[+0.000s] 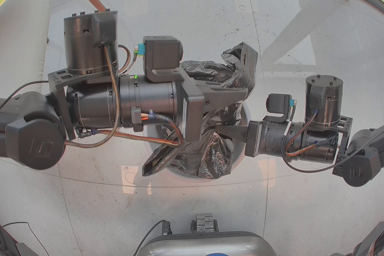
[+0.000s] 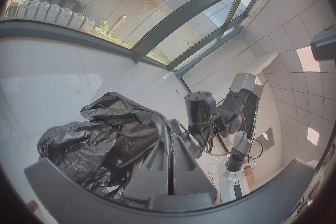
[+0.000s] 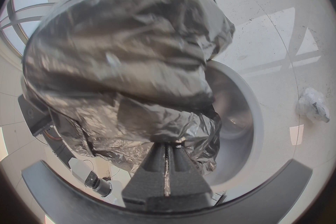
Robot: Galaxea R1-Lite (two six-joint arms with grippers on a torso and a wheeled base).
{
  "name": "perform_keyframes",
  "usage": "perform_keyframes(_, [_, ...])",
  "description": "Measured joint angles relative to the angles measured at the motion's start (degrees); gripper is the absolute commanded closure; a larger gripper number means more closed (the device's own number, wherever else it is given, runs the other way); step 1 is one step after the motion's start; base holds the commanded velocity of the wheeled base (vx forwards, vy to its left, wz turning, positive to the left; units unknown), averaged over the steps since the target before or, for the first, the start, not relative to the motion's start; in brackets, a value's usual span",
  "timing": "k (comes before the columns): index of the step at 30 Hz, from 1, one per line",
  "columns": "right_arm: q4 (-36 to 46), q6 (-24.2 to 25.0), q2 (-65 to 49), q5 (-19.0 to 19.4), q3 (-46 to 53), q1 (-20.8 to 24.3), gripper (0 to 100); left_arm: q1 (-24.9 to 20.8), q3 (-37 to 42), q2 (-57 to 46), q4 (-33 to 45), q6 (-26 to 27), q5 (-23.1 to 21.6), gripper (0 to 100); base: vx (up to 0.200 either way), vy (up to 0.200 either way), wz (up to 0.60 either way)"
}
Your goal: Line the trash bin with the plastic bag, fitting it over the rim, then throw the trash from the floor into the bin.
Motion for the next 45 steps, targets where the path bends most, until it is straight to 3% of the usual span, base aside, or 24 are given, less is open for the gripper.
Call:
perform_keyframes(5, [4.71,0.12,-2.89,1.73,0.57,0.02,100,0.05,2.90,-0.76,0.52,0.12,0.06,100,0.000,0.000,0.00])
perform_keyframes(14, [33.32,0.57,-18.15,8.00,0.99,-1.21,100,0.71,9.59,-4.44,2.04,2.46,1.97,100,0.000,0.000,0.00])
perform_keyframes(18, [40.73,0.66,-23.15,9.31,-0.55,-3.80,100,1.40,12.36,-5.62,3.62,9.83,7.20,100,0.000,0.000,0.00])
perform_keyframes(26, [42.40,3.05,-24.99,10.54,-5.35,-7.75,100,1.97,19.02,-7.39,6.79,35.01,19.36,100,0.000,0.000,0.00])
perform_keyframes(31, [42.39,5.92,-22.02,10.84,-9.01,-8.28,100,0.90,21.94,-8.47,7.40,41.85,29.39,100,0.000,0.000,0.00])
perform_keyframes(32, [42.40,6.33,-21.30,10.84,-9.70,-8.22,0,0.29,22.49,-8.89,7.47,42.52,31.18,100,0.000,0.000,0.00])
perform_keyframes(37, [42.72,8.22,-18.10,9.78,-12.02,-6.49,0,-2.38,24.65,-11.17,7.78,43.06,36.10,100,0.000,0.000,0.00])
perform_keyframes(45, [42.61,19.30,-13.53,4.40,-14.38,-2.76,0,-5.27,24.70,-12.65,7.75,36.66,38.80,100,0.000,0.000,0.00])
